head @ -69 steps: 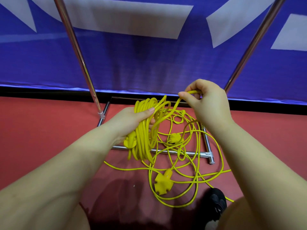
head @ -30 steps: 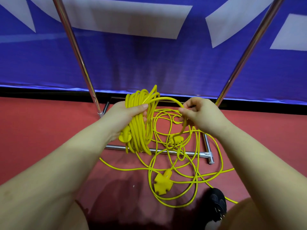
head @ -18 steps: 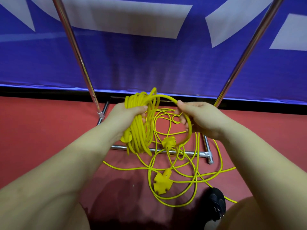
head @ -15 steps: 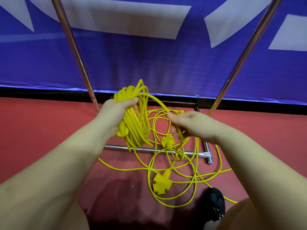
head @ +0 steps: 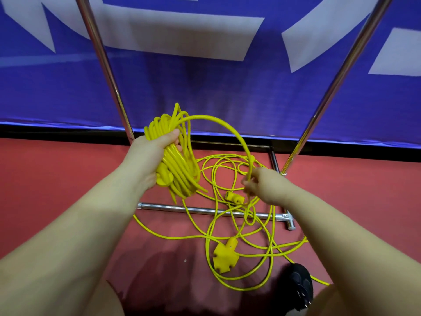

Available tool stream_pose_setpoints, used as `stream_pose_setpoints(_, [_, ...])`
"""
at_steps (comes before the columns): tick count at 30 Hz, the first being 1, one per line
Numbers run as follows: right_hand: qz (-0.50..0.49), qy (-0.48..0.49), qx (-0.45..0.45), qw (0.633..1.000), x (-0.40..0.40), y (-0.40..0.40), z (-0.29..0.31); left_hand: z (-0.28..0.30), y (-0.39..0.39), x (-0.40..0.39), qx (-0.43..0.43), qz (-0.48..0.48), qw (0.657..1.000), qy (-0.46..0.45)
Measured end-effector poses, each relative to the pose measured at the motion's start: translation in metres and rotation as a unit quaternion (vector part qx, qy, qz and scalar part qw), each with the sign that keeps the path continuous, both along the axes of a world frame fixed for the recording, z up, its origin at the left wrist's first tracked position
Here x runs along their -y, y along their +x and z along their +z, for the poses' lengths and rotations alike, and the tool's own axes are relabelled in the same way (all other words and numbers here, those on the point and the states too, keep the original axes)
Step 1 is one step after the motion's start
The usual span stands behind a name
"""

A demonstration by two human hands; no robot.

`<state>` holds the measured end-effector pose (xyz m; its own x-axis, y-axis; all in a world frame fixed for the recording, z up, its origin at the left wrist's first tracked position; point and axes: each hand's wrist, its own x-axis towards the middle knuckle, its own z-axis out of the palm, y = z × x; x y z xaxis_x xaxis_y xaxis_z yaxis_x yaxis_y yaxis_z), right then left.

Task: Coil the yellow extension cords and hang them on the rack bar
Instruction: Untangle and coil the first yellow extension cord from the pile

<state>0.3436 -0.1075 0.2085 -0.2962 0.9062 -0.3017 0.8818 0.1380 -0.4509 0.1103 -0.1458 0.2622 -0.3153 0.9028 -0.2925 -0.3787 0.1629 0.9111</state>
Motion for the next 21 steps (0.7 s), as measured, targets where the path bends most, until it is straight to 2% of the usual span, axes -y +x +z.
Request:
stream_pose_setpoints(3, [-0.088, 0.031, -0.197, 0.976, -0.002, -0.007, 0.024, -0.004, 0.001, 0.003, -0.113, -0.019, 0.993, 0.020])
stream_pose_setpoints(5, [-0.149, 0.017, -0.332, 0.931, 0.000, -0.011, 0.041, -0.004, 0.005, 0.006, -0.144, -0.042, 0.988, 0.025])
stream_pose_setpoints(7, [-0.183, -0.006, -0.409, 0.894, 0.002, -0.013, 0.053, -0.004, 0.011, 0.008, -0.143, -0.064, 0.987, 0.029])
stream_pose_setpoints(11, [-0.211, -0.048, -0.471, 0.855, 0.010, -0.024, 0.061, -0.010, 0.023, 0.012, -0.174, -0.134, 0.975, 0.037])
stream_pose_setpoints(16, [-0.221, -0.139, -0.571, 0.779, 0.017, -0.035, 0.069, -0.013, 0.040, 0.019, -0.234, -0.217, 0.945, 0.076])
stream_pose_setpoints(18, [-0.227, -0.157, -0.593, 0.756, 0.018, -0.036, 0.070, -0.012, 0.043, 0.021, -0.217, -0.246, 0.941, 0.087])
stream_pose_setpoints(21, [-0.233, -0.167, -0.602, 0.745, 0.019, -0.036, 0.070, -0.010, 0.046, 0.024, -0.156, -0.281, 0.942, 0.097])
